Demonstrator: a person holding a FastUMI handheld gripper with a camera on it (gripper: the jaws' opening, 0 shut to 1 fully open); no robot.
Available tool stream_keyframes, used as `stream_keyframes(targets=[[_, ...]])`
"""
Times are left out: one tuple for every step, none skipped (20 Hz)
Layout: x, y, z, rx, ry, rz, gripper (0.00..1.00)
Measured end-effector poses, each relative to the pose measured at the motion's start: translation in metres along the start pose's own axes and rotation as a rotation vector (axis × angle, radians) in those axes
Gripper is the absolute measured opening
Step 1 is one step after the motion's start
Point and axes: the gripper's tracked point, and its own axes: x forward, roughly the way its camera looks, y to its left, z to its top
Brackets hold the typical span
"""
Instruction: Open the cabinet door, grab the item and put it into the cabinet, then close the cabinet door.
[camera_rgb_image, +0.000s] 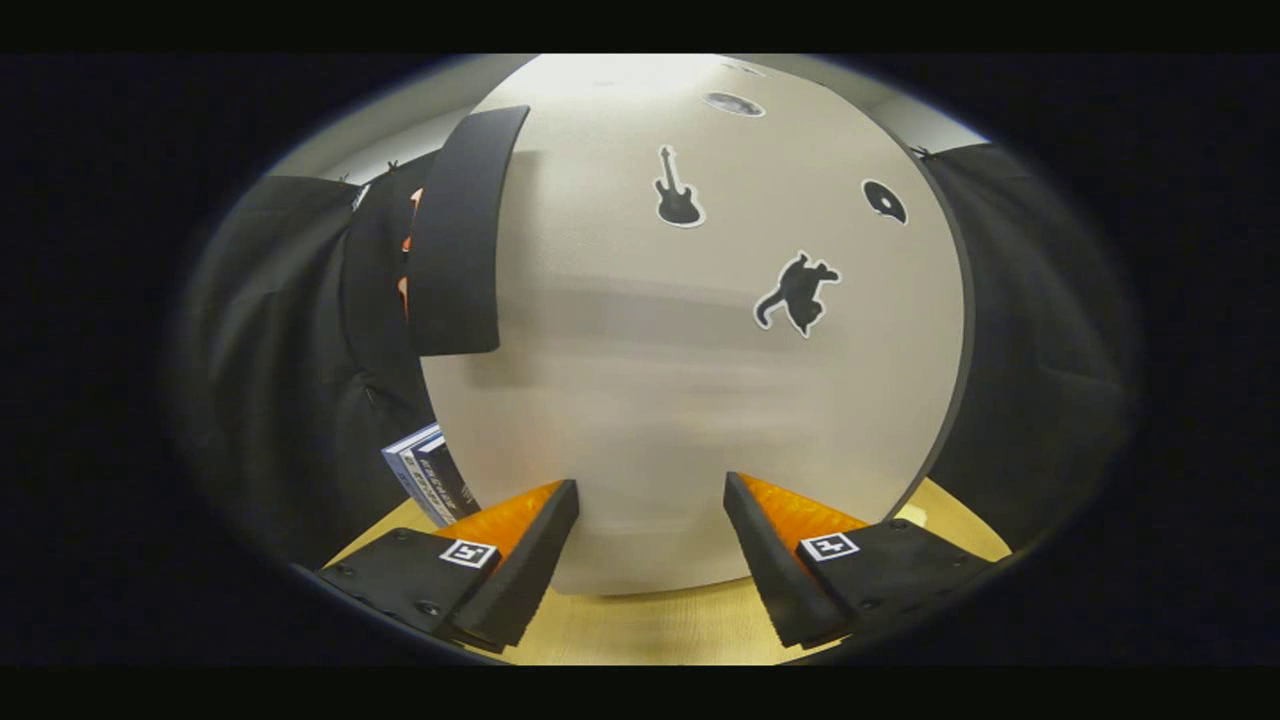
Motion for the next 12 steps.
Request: stream_keyframes(targets=[[0.0, -0.001, 0.006, 0.001, -0.007, 0.005, 0.95], [-0.001, -0.005, 0.012, -0.002, -0.01, 0.005, 0.95], [-0.003, -0.012, 0.016, -0.01, -0.004, -0.001, 0.95], [-0.008, -0.021, 0.021, -0.012, 0.0, -0.014, 0.95], [-0.015, -0.031, 0.026, -0.012, 0.003, -0.027, 0.95], [-0.023, -0.043, 0.032, -0.006, 0.005, -0.039, 0.95], [-0.032, -0.054, 0.038, 0.007, 0.007, -0.052, 0.95], [-0.04, -0.063, 0.047, 0.023, 0.002, -0.06, 0.95], [-0.049, -0.07, 0.056, 0.038, -0.002, -0.062, 0.95], [-0.058, -0.077, 0.068, 0.048, -0.007, -0.065, 0.95], [-0.066, -0.083, 0.082, 0.051, -0.023, -0.068, 0.95], [-0.074, -0.088, 0.096, 0.045, -0.046, -0.069, 0.96]])
